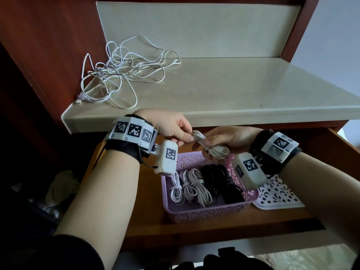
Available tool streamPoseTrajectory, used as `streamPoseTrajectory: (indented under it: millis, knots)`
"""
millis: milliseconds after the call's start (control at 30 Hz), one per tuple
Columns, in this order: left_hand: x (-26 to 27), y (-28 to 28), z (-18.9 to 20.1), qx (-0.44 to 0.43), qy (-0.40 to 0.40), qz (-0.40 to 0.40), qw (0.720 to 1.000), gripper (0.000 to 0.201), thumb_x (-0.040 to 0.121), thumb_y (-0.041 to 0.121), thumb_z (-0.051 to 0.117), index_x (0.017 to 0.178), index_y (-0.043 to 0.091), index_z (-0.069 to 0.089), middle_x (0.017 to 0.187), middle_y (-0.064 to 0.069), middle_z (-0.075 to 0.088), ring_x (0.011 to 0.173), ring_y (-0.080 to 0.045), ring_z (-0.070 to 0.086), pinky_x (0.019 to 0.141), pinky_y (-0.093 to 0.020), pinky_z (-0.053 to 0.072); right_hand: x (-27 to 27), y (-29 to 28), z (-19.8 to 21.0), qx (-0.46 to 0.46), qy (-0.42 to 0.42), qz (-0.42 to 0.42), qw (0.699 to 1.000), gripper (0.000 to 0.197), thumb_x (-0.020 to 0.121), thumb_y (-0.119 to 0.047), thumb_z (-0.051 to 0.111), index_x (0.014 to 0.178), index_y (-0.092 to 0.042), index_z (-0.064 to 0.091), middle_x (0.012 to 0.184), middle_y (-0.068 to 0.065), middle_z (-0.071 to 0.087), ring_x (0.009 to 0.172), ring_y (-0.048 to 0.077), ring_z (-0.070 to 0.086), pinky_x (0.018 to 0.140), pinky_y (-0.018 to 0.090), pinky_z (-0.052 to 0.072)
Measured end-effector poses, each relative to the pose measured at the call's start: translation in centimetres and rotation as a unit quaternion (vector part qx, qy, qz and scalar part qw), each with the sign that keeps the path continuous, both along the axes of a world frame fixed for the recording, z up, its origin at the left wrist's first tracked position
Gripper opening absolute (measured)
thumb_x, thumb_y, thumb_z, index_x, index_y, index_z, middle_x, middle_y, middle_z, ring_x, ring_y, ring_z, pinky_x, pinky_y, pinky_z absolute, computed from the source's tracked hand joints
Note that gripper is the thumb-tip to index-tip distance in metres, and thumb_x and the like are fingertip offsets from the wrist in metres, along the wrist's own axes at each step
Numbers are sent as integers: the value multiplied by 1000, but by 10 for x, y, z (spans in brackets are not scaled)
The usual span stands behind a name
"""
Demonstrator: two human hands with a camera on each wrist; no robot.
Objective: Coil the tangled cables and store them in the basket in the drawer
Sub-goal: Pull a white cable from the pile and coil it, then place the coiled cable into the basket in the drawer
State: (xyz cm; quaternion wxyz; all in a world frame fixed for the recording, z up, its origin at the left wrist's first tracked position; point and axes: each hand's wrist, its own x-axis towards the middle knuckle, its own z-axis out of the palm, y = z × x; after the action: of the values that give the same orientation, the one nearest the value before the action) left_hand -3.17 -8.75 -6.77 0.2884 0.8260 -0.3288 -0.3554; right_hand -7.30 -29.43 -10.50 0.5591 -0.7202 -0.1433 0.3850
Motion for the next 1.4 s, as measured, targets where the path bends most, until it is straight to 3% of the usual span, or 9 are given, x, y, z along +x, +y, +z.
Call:
streamPoseTrajectory:
  millis: [133,267,467,600,733,967,1067,1233,1400]
  knots:
    - [-4,-11,-24,49,14,0,999,20,97,15,53,79,10,60,58,5,60,44,-2,51,48,-15,44,-7,-3,-21,-24,43,-33,998,21,92,-21,55,105,-4,56,84,10,69,69,19,67,65,30,57]
    - [-10,-21,-56,98,0,7,995,22,100,21,48,87,6,59,69,-2,63,52,-8,59,52,-20,50,-12,-1,-32,-153,-12,-15,988,19,88,-28,61,87,-10,65,83,6,70,78,18,64,75,28,53]
    - [-10,-13,-73,108,56,62,991,24,100,18,47,83,7,59,71,-3,65,54,-6,64,55,-20,53,-12,10,-45,-90,73,-46,992,15,96,-11,52,94,-2,64,96,14,69,81,17,68,81,30,56]
    - [-5,-2,-78,127,61,117,983,16,95,11,55,85,7,68,73,-6,72,68,-19,70,84,-44,55,-7,29,-63,-84,84,-72,990,16,93,-15,58,94,0,65,93,16,70,80,20,68,86,35,56]
    - [-7,-2,-74,184,-8,96,978,15,88,9,62,99,7,72,92,-13,74,91,-32,70,86,-47,56,-5,45,-75,-106,51,-94,989,23,88,-18,66,95,4,66,93,20,71,80,23,69,78,33,59]
    - [-7,-1,-74,207,-3,85,975,21,91,15,61,108,7,71,98,-13,73,95,-30,69,90,-46,54,-7,50,-87,-81,61,-124,987,28,93,-7,57,110,16,56,103,29,64,78,24,68,76,34,59]
    - [-8,-4,-77,236,-4,79,968,23,92,15,59,108,1,69,104,-18,71,99,-33,68,92,-46,53,-7,50,-88,-114,34,-137,983,22,88,-10,65,98,9,62,84,19,67,68,21,68,65,28,60]
    - [-5,-1,-79,236,-27,91,967,23,89,16,56,95,0,71,92,-14,73,75,-24,65,77,-37,54,-3,47,-92,-220,-24,-133,966,15,85,-14,69,84,0,67,74,15,66,42,11,58,38,18,45]
    - [-8,0,-70,196,5,113,974,24,94,16,53,103,1,70,100,-14,73,95,-30,70,86,-38,54,1,48,-91,-267,-71,-92,957,15,86,-16,66,73,-7,64,65,6,64,41,9,53,37,17,40]
